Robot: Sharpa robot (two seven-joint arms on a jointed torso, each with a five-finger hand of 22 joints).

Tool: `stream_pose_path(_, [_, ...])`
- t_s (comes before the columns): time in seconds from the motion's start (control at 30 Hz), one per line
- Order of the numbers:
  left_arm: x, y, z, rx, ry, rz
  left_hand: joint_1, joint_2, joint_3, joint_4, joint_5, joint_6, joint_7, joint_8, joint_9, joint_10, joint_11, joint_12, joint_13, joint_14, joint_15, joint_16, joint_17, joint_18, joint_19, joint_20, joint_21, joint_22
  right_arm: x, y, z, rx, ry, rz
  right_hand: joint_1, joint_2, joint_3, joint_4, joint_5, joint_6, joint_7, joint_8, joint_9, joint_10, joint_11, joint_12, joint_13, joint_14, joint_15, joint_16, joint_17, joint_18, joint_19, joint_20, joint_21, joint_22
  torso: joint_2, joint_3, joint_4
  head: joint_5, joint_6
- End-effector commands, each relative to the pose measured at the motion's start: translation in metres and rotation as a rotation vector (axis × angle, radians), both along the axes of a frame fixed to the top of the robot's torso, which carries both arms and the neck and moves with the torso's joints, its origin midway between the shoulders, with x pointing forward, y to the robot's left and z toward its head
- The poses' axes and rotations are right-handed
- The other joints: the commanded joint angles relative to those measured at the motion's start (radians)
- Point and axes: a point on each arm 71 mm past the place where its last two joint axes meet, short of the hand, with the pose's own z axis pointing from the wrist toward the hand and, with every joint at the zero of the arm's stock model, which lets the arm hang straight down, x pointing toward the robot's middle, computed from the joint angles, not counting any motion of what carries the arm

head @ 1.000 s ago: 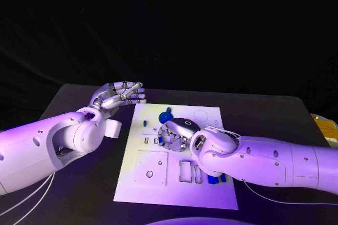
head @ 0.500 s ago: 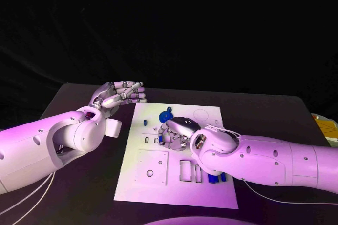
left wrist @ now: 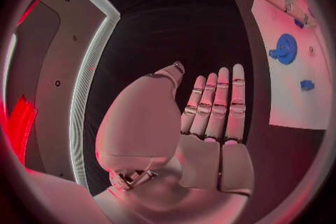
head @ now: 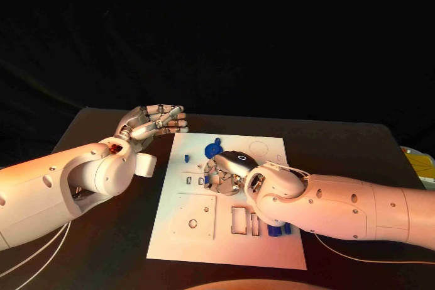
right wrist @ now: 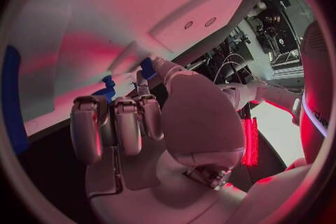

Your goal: Assemble the parts on the task board

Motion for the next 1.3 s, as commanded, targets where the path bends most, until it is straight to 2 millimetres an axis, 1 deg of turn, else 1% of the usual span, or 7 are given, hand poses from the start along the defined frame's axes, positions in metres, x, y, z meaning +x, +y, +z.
stream_pose_path(0.03, [0.000, -0.002, 0.001, -0.011, -0.004, -0.018, -0.003, -0.006, 0.006, 0.000, -0.004, -0.007, 0.036, -0.005, -0.001, 0.005, 0.003, -0.006, 0.001, -0.005, -0.004, -0.005, 0.001, 0.005, -0.003, 0.004, -0.004, -0.001, -0.001, -0.001, -0.004, -0.033, 0.011, -0.001, -0.012, -0.003, -0.002, 0.007, -0.003, -0.007, -0.002, -0.003, -0.003, -0.005, 0.001, -0.004, 0.110, 0.096, -0.002, 0.000, 0.215, -0.014, 0.044, -0.005, -0.008, 0.201, 0.000, -0.0006, -0.0004, 0.000, 0.000])
stream_pose_path(0.33, [0.000, -0.002, 0.001, -0.011, -0.004, -0.018, -0.003, -0.006, 0.006, 0.000, -0.004, -0.007, 0.036, -0.005, -0.001, 0.005, 0.003, -0.006, 0.001, -0.005, -0.004, -0.005, 0.001, 0.005, -0.003, 0.004, -0.004, -0.001, -0.001, 0.000, -0.004, -0.027, 0.007, -0.003, -0.037, -0.022, -0.019, 0.028, -0.002, -0.040, 0.014, -0.020, -0.012, -0.015, 0.015, -0.013, 0.102, 0.094, 0.010, -0.002, 0.209, -0.012, 0.040, 0.004, -0.014, 0.197, 0.000, -0.0006, 0.0000, -0.001, 0.000])
stream_pose_path(0.7, [0.000, -0.001, 0.001, -0.010, -0.002, -0.018, -0.003, -0.006, 0.006, 0.000, -0.004, -0.007, 0.036, -0.005, -0.001, 0.005, 0.003, -0.006, 0.001, -0.005, -0.004, -0.005, 0.001, 0.005, -0.003, 0.004, -0.004, -0.001, -0.001, 0.000, -0.004, -0.027, 0.004, -0.004, -0.043, -0.037, -0.036, 0.039, 0.005, -0.064, 0.023, -0.034, -0.018, -0.029, 0.024, -0.025, 0.088, 0.093, 0.017, -0.004, 0.203, -0.010, 0.033, 0.011, -0.024, 0.190, 0.000, -0.0010, -0.0008, 0.000, 0.000])
stream_pose_path(0.9, [0.000, -0.001, 0.001, -0.009, -0.001, -0.018, -0.003, -0.006, 0.006, 0.000, -0.004, -0.007, 0.036, -0.005, -0.001, 0.005, 0.003, -0.006, 0.001, -0.005, -0.004, -0.005, 0.001, 0.005, -0.003, 0.004, -0.004, -0.001, -0.001, 0.001, -0.003, -0.023, -0.003, -0.003, -0.054, -0.050, -0.062, 0.055, 0.015, -0.080, 0.028, -0.042, -0.021, -0.040, 0.029, -0.034, 0.078, 0.092, 0.022, -0.005, 0.198, -0.008, 0.030, 0.016, -0.030, 0.187, 0.000, -0.0001, -0.0001, -0.001, 0.000])
stream_pose_path(1.1, [0.000, -0.001, 0.001, -0.009, 0.002, -0.020, -0.004, -0.007, 0.006, 0.001, -0.004, -0.008, 0.037, -0.006, -0.001, 0.005, 0.003, -0.008, 0.000, -0.006, -0.004, -0.007, 0.002, 0.005, -0.003, 0.004, -0.004, -0.002, -0.002, 0.001, 0.000, 0.003, -0.023, -0.002, -0.073, -0.070, -0.135, 0.100, 0.013, -0.129, 0.043, -0.074, -0.031, -0.061, 0.042, -0.051, 0.060, 0.090, 0.033, -0.007, 0.193, -0.006, 0.025, 0.027, -0.039, 0.183, 0.000, -0.0001, -0.0002, -0.002, 0.001])
stream_pose_path(1.27, [0.001, 0.000, 0.000, -0.001, 0.007, -0.021, -0.004, -0.007, 0.006, 0.001, -0.004, -0.008, 0.036, -0.006, -0.001, 0.005, 0.003, -0.008, 0.000, -0.005, -0.004, -0.007, 0.002, 0.005, -0.003, 0.004, -0.004, -0.002, -0.004, -0.002, 0.004, 0.035, -0.048, -0.008, -0.069, -0.053, -0.205, 0.105, -0.004, -0.155, 0.054, -0.099, -0.038, -0.086, 0.053, -0.073, 0.035, 0.089, 0.043, -0.008, 0.190, -0.005, 0.022, 0.036, -0.045, 0.180, -0.001, 0.0006, -0.0014, -0.002, 0.002])
stream_pose_path(1.3, [0.001, 0.001, -0.001, 0.005, 0.009, -0.021, -0.006, -0.007, 0.004, 0.001, -0.005, -0.008, 0.032, -0.007, -0.001, 0.006, 0.000, -0.011, 0.000, -0.001, -0.006, -0.005, 0.005, 0.007, 0.013, 0.001, 0.005, 0.001, -0.005, -0.004, 0.006, 0.049, -0.058, -0.011, -0.061, -0.040, -0.242, 0.105, -0.006, -0.164, 0.059, -0.110, -0.044, -0.091, 0.057, -0.076, 0.030, 0.088, 0.047, -0.009, 0.187, -0.005, 0.021, 0.039, -0.047, 0.180, -0.001, 0.0006, -0.0021, -0.002, 0.002])
